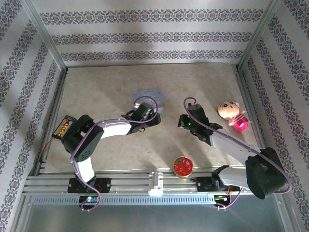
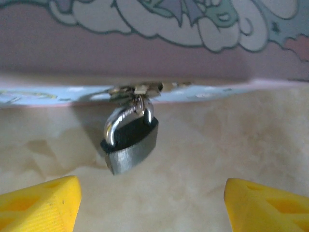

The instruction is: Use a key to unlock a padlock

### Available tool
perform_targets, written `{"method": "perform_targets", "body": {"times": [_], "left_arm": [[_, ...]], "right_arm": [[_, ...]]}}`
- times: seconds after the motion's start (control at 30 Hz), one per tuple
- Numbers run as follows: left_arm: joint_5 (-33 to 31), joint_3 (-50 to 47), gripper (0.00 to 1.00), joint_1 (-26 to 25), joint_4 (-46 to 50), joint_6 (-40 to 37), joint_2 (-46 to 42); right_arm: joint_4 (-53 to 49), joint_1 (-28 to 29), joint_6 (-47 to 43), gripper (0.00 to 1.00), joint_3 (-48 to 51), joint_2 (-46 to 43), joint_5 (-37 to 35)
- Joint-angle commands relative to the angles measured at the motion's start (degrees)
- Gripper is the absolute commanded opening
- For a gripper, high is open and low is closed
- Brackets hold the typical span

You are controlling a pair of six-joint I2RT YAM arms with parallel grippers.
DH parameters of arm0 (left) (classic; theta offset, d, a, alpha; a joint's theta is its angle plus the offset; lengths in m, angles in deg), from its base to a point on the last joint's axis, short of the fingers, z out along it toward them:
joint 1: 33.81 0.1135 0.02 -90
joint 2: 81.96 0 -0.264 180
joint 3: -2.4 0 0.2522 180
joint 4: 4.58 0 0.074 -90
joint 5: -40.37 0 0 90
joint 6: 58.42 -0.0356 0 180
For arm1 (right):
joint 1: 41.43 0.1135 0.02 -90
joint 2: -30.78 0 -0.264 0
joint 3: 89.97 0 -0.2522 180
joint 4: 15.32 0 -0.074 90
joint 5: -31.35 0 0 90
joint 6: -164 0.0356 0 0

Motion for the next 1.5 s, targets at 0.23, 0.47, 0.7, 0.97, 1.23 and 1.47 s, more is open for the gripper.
{"method": "perform_targets", "body": {"times": [0.23, 0.47, 0.7, 0.97, 1.23, 1.47], "left_arm": [[-10.91, 9.98, 0.74, -1.08, 10.58, -4.32, 7.01], [-16.09, 16.12, 0.69, -1.10, 18.64, -4.88, 11.35], [-18.93, 18.40, 0.62, -1.11, 20.94, -6.08, 12.93], [-17.98, 17.57, 0.48, -1.12, 19.15, -7.36, 12.94], [-16.81, 17.99, 0.54, -1.12, 18.65, -7.93, 13.68], [-17.94, 19.65, 0.50, -1.12, 19.24, -9.12, 14.73]], "right_arm": [[-0.05, -1.69, 1.73, 0.00, 2.34, -4.07, -1.79], [-0.16, -2.31, 1.73, 0.00, 2.50, -5.02, -1.80], [0.23, -2.39, 1.65, 0.00, 2.24, -4.76, -1.60], [0.37, -2.39, 1.82, 0.00, 2.33, -4.89, -1.53], [0.63, -2.39, 1.82, 0.00, 1.98, -4.52, -1.07], [0.67, -2.39, 1.82, 0.00, 1.49, -4.21, -0.70]]}}
